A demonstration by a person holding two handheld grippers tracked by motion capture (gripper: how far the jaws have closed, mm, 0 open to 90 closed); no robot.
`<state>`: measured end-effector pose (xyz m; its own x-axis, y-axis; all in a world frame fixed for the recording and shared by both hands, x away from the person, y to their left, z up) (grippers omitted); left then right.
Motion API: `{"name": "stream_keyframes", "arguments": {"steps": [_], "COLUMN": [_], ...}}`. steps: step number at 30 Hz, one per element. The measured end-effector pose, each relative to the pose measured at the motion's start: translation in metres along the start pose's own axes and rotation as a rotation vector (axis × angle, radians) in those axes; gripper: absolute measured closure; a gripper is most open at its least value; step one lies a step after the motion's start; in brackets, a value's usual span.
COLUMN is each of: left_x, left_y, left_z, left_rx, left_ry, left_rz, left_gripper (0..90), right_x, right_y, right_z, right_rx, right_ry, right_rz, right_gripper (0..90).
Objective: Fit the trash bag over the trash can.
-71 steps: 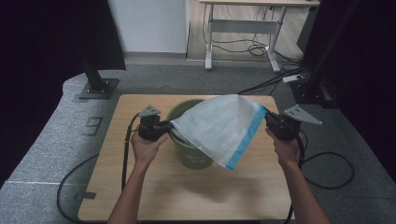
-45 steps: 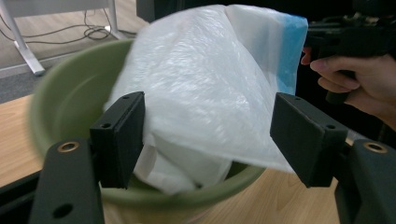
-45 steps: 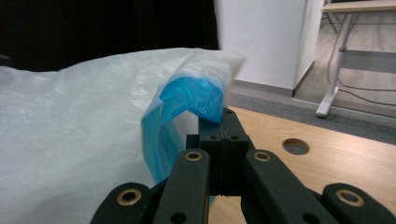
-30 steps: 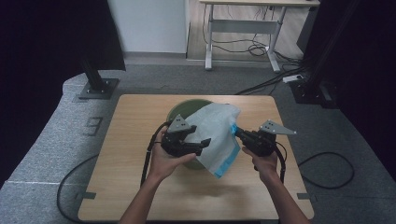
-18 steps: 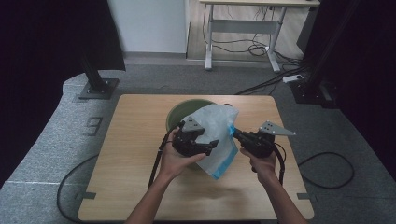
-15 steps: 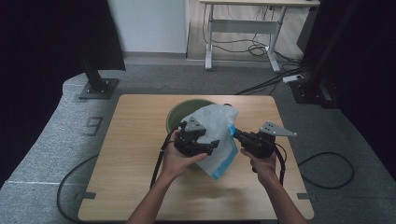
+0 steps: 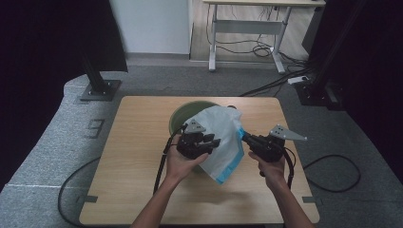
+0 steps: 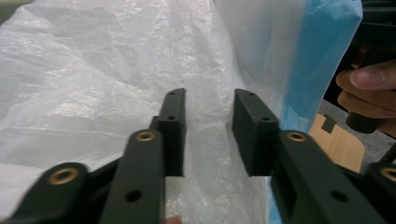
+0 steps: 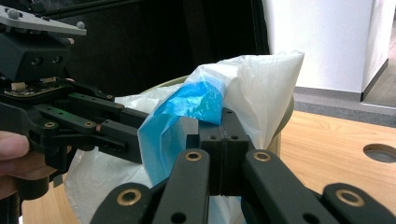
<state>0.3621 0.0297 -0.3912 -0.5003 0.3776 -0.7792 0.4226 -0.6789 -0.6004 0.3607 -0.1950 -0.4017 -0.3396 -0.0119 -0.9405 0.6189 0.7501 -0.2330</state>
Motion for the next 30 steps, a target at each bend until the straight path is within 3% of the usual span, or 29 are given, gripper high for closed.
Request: {"name": "stream_keyframes", "arguments": {"steps": [6,11,22,30], "left_x": [-0.001,-0.002,-0.008,-0.009], "left_y": [-0.001,-0.007,-0.026,-0.043], "left_z": [-0.003,-0.005,-0.014,-0.030], "left_rx": [0.036,0.048,0.042,0.022], "left_ry": [-0.014,-0.023,-0.035,-0.063], "left_rz": [0.005,0.040,0.110,0.153], "left_gripper": [81.5,89.1,89.6,89.7], "right_x": [0.000,0.000,0.000,0.009], "right_y": [-0.002,-0.005,-0.009,-0.011], "right_z": [0.002,0.006,0.011,0.022], "right_rx": [0.009,0.021,0.038,0.093], "right_ry": [0.002,0.005,0.009,0.008], "right_rz": [0.002,0.003,0.000,-0.022], "right_gripper": [88.7,88.7,88.6,82.9]}}
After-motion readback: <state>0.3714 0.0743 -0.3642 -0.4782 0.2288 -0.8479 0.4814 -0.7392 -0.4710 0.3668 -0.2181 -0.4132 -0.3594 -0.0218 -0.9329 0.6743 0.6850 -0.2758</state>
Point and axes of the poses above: each handheld gripper's, and its own axes: y roughly forward along the jaws, x roughly out of its underside, z roughly to its right, the point moved 3 cm from there along y, roughly forward along the jaws, and after that the axes turned 6 degrees about -z, right-handed, at the moved point
